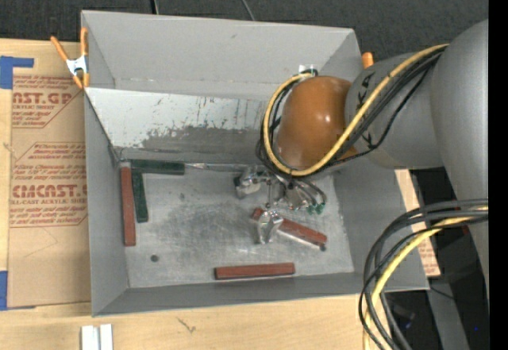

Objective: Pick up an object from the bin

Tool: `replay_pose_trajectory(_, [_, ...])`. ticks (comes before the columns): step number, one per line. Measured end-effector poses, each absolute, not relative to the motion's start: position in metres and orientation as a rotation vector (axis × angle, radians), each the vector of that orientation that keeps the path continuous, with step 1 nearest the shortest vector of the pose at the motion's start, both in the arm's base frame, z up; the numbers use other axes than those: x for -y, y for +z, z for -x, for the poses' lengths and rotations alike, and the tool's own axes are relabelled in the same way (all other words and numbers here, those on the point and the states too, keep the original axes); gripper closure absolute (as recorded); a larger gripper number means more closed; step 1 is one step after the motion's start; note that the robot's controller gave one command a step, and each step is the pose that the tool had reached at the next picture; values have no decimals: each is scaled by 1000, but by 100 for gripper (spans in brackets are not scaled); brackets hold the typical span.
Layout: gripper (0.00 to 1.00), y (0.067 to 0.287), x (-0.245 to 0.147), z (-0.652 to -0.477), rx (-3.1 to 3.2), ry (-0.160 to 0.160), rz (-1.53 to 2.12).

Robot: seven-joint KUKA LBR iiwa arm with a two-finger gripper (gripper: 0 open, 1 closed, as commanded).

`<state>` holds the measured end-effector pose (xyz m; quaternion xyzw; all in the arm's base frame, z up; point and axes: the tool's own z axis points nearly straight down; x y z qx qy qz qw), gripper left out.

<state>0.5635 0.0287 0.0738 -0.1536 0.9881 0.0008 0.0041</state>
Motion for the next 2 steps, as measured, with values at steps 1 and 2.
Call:
replay_pose_trajectory(1, [100, 77, -28, -565, -3096, 0, 480])
replay_pose_trajectory(2, [0, 74, -28, -564, -3096, 1, 480])
